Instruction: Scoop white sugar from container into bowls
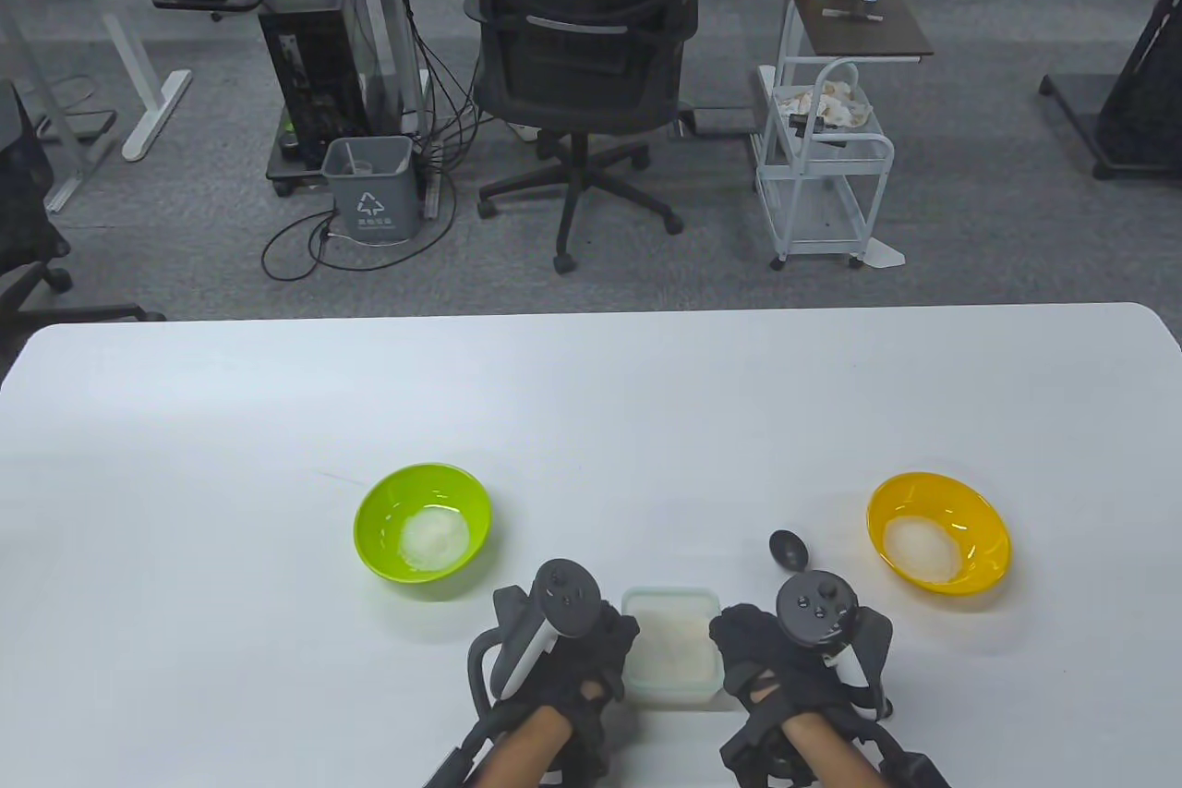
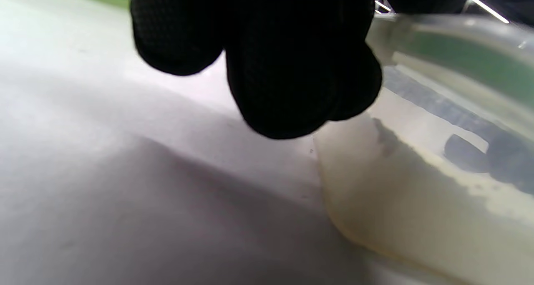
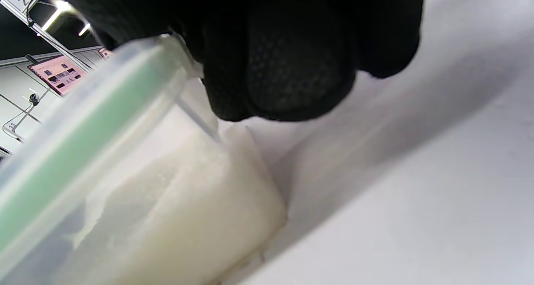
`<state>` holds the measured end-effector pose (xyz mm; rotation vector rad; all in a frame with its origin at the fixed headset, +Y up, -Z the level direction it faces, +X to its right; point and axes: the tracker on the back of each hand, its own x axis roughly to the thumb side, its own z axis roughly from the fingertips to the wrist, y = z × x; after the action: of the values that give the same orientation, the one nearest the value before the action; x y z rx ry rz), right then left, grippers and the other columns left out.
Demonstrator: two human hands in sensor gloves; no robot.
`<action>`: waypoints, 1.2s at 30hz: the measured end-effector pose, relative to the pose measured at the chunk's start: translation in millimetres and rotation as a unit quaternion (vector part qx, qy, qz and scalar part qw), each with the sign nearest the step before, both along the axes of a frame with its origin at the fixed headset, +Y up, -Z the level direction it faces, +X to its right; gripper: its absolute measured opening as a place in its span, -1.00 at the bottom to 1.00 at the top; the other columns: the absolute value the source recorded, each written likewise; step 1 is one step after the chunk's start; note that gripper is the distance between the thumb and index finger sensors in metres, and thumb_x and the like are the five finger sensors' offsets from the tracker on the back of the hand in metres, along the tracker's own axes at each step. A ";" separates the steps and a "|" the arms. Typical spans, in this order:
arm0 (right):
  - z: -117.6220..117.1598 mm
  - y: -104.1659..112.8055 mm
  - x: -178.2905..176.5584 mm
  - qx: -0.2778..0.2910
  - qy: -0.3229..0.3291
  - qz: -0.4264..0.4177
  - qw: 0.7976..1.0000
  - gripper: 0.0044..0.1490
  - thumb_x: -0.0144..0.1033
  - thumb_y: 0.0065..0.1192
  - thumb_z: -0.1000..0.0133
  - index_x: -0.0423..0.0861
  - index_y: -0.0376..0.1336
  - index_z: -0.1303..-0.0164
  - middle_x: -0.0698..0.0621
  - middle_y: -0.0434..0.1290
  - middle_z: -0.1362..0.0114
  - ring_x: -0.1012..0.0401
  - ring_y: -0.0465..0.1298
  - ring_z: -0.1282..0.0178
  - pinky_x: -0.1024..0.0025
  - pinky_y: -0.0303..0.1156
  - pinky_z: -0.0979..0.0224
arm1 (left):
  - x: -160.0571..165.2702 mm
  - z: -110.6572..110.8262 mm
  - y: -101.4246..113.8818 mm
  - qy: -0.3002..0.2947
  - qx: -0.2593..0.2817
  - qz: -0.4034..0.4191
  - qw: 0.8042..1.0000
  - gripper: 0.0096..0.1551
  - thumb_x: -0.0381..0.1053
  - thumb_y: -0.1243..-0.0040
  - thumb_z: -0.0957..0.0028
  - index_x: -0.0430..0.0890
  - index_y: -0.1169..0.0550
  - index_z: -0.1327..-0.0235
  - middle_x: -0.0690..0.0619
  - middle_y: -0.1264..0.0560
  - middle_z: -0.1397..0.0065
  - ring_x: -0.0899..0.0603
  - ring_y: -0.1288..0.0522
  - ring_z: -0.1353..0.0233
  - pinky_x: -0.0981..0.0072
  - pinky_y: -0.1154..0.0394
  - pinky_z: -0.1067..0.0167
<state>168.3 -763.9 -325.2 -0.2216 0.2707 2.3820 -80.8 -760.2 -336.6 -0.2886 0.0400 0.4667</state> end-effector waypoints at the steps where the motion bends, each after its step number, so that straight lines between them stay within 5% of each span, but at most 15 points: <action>1: 0.1 0.0 0.0 0.001 0.000 0.000 1.000 -0.38 -0.03 0.17 -0.09 -0.11 0.36 -0.27 -0.17 0.60 -0.07 0.10 0.66 0.21 0.05 0.46 -0.25 | -0.1 0.0 -0.4 0.000 -0.002 0.002 1.000 -0.39 0.34 -0.07 0.07 0.08 -0.61 -0.13 0.29 -0.74 0.04 0.14 -0.81 0.20 0.17 -0.66 -0.02; 16: -1.5 9.5 -0.2 0.049 0.013 0.066 0.997 -0.36 -0.03 0.24 -0.07 -0.08 0.37 -0.31 -0.17 0.60 -0.15 0.06 0.69 0.13 0.02 0.46 -0.28 | 3.9 -0.6 14.6 -0.038 0.021 -0.053 0.998 -0.32 0.35 -0.12 0.09 0.09 -0.59 -0.24 0.21 -0.73 -0.11 0.04 -0.81 0.03 0.05 -0.61 -0.15; 22: 4.9 46.1 1.0 0.162 0.059 0.189 0.967 -0.37 -0.06 0.24 -0.09 0.00 0.32 -0.38 -0.15 0.54 -0.31 0.01 0.65 -0.08 -0.03 0.38 -0.41 | 5.8 12.6 50.8 -0.107 0.137 -0.160 0.972 -0.21 0.42 -0.12 0.13 0.13 -0.50 -0.38 0.18 -0.65 -0.29 -0.01 -0.76 -0.16 -0.01 -0.54 -0.28; 28: 16.1 66.1 1.3 0.253 0.120 0.301 0.911 -0.29 0.10 0.23 -0.07 0.14 0.26 -0.46 -0.13 0.33 -0.58 -0.05 0.48 -0.44 -0.14 0.19 -0.59 | -5.1 25.9 68.1 -0.156 0.205 -0.216 0.942 -0.05 0.50 -0.07 0.15 0.31 -0.20 -0.60 0.20 -0.21 -0.73 -0.12 -0.34 -0.69 -0.22 -0.13 -0.61; 31: 23.8 61.5 1.4 0.281 0.139 0.331 0.890 -0.19 0.21 0.21 -0.04 0.20 0.17 -0.53 -0.10 0.19 -0.69 -0.08 0.34 -0.60 -0.19 0.09 -0.64 | -12.7 26.5 59.2 -0.147 0.200 -0.210 0.946 0.03 0.54 -0.05 0.18 0.36 -0.08 -0.63 0.22 0.01 -0.79 -0.16 -0.10 -0.80 -0.26 0.08 -0.64; 36: 31.9 42.3 2.6 0.272 0.164 0.347 0.883 -0.01 0.34 0.15 0.00 0.22 -0.02 -0.63 -0.10 -0.11 -0.79 -0.16 0.07 -0.76 -0.26 -0.04 -0.67 | -25.6 25.1 33.0 -0.130 0.195 -0.199 0.951 0.09 0.57 -0.02 0.20 0.37 0.04 -0.63 0.25 0.18 -0.79 -0.18 0.09 -0.82 -0.26 0.23 -0.62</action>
<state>171.0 -721.6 -293.3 0.4298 -0.4050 3.0800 -106.3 -727.2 -311.5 0.0530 -0.2469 0.0252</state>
